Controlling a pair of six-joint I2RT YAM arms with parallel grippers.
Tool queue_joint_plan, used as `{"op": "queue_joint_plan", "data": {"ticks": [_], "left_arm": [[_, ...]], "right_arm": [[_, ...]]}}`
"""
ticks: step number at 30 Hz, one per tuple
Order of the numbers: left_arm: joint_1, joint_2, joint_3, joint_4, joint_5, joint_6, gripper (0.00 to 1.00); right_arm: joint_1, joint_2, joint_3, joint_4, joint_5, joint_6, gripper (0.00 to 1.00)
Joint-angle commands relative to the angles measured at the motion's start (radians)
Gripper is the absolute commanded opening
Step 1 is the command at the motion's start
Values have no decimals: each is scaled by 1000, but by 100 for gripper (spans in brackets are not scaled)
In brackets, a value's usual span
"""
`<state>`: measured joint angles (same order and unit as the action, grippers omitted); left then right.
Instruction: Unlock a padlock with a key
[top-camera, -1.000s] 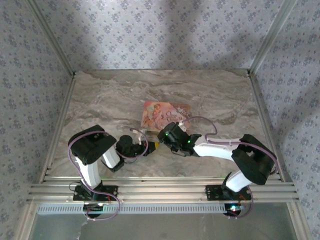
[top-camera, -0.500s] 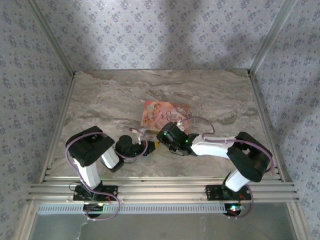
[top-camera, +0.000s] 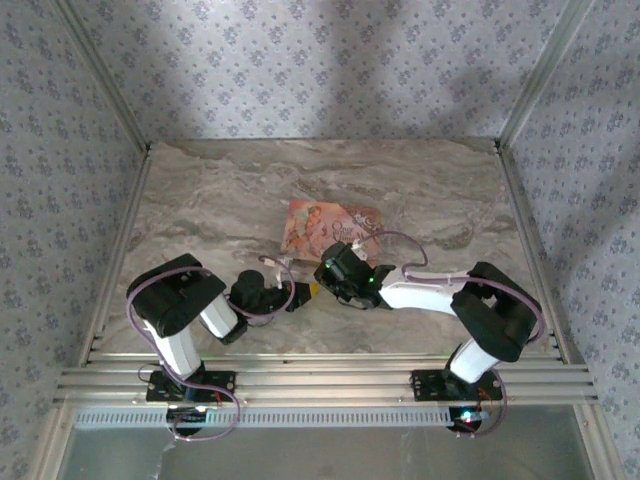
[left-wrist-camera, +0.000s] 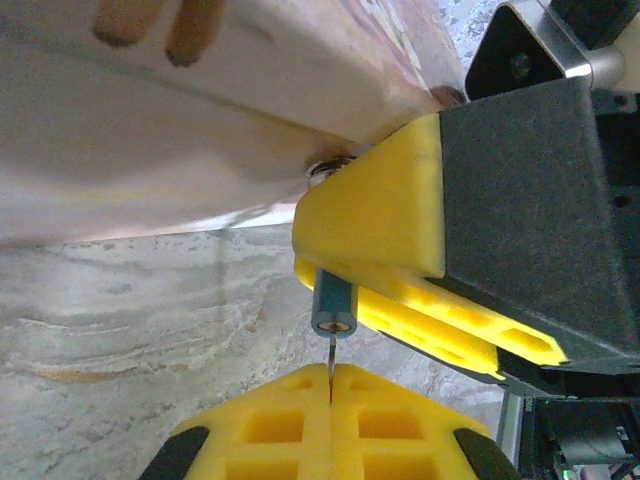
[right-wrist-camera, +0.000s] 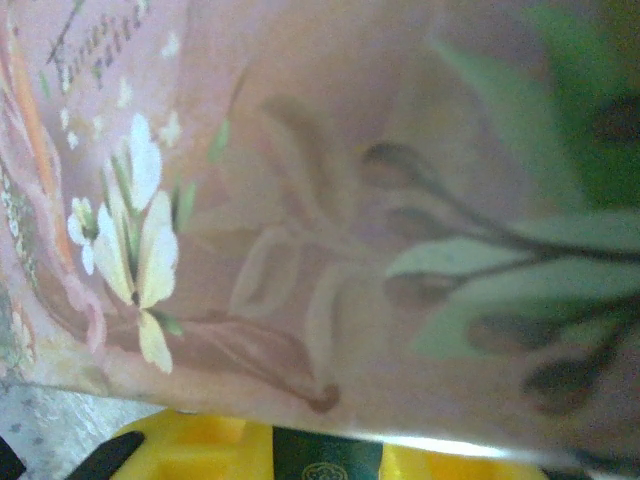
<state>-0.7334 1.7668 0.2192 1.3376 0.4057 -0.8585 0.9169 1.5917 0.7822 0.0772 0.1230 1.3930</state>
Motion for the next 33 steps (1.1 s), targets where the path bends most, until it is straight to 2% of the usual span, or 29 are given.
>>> {"op": "queue_joint_plan", "data": {"ticks": [1,4,5,11,18,25,28,33], "left_arm": [[-7,-44,-1,33,46,-14,0],[-7,-59,-1,27,48,-17,0],[-7,-62,-1,26,49,-21,0],[-6,-87,17,36,56,-52,0],[1,-86,68,70,46,-112,0],[29,-126,111,49,63,-126,0],[32,-167,128,-72,68,-26,0],[-15,-291,129,-351,-17,297,0]], "right_arm": [[4,24,24,-38,1,-7,12],[5,27,23,-33,-4,-8,1],[6,27,24,-32,-4,-7,0],[7,38,30,-27,-34,-18,0],[12,82,53,-2,-144,-48,0],[23,71,55,-32,-144,-59,0],[24,73,53,-39,-154,-61,0],[19,73,66,-43,-189,-61,0]]}}
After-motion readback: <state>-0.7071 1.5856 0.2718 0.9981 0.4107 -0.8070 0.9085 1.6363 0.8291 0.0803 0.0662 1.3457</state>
